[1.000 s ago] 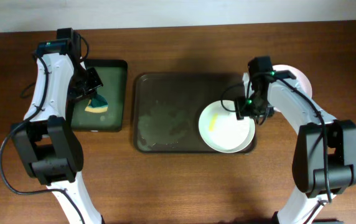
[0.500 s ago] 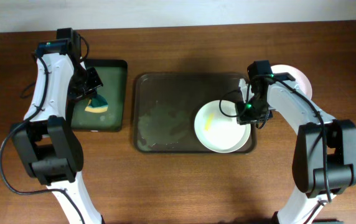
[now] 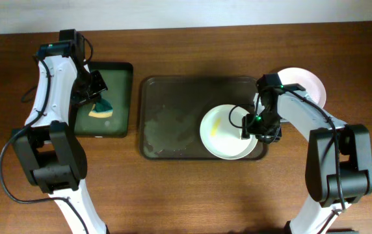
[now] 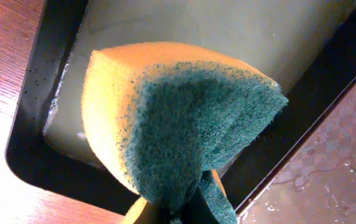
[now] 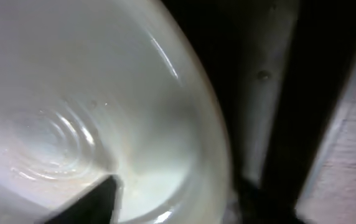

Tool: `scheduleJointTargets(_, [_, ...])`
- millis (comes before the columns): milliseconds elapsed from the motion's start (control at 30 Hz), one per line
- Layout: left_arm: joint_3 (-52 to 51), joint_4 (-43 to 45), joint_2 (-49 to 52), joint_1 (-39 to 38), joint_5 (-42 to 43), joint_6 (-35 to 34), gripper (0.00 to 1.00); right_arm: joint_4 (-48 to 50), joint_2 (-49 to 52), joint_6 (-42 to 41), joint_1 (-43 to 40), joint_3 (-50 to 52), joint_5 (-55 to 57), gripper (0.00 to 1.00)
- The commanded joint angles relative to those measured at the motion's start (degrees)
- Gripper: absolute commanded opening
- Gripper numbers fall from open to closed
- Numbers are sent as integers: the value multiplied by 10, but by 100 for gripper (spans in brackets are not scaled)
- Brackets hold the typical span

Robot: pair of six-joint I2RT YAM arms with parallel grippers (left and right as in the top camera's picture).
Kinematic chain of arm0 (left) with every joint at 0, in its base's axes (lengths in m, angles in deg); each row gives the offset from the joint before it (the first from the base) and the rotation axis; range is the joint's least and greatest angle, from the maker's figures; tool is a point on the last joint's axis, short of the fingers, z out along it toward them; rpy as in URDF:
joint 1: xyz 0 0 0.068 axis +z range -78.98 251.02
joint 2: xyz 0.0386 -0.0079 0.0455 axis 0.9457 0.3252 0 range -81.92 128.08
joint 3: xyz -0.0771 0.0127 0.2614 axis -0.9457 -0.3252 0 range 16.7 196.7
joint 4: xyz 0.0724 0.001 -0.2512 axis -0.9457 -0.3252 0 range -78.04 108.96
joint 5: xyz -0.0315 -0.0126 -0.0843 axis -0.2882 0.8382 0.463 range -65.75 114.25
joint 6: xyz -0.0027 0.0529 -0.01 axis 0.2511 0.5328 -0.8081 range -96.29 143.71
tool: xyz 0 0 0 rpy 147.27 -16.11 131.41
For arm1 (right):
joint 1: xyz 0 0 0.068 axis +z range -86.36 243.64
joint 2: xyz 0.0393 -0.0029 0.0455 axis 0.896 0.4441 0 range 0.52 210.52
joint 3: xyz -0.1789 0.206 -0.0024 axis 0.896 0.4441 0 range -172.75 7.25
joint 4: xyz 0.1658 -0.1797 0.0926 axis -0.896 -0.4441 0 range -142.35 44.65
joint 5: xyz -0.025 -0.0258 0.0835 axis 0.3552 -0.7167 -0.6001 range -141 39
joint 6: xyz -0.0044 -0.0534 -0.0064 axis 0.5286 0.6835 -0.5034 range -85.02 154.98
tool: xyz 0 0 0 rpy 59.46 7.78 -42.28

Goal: Clean dirty plates on tray and stack at the side
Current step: 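Move the right gripper to the last white plate and grasp its rim, then bring the sponge from the water tray over the held plate with left gripper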

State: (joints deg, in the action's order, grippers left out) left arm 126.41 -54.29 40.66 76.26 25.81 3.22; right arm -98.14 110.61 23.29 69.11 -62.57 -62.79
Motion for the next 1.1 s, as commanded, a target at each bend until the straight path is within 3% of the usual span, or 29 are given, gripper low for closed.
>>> scheduleJointTargets(0, [-1, -1, -22, 2, 6, 11, 0, -6, -9, -13, 5, 10, -32, 35])
scheduleJointTargets(233, [-1, 0, -22, 1, 7, 11, 0, 20, -9, -13, 14, 10, -74, 30])
scheduleJointTargets(433, [-1, 8, -22, -19, 41, 61, 0, 103, -8, -15, 50, 10, -77, 12])
scheduleJointTargets(533, [-1, 9, -22, -33, 40, 61, 0, 137, -8, -21, 75, 10, -66, 17])
scheduleJointTargets(600, [-1, 11, -22, -45, 40, 72, 0, 144, -7, -68, 90, 10, -14, 18])
scheduleJointTargets(667, [-1, 12, -22, -52, 40, 78, 0, 144, -5, -112, 99, 10, 31, 33])
scheduleJointTargets(800, [-1, 16, -22, -57, 40, 78, 0, 143, 5, -190, 103, 10, 45, 32])
scheduleJointTargets(967, [-1, 16, -22, -59, 40, 78, 0, 132, 18, -208, 103, 10, 43, 20])
scheduleJointTargets(1033, [-1, 16, -22, -60, 41, 78, 0, 132, 19, -208, 103, 10, 43, 5])
scheduleJointTargets(1067, [-1, 16, -22, -60, 45, 78, 0, 135, 19, -208, 103, 10, 43, 4])
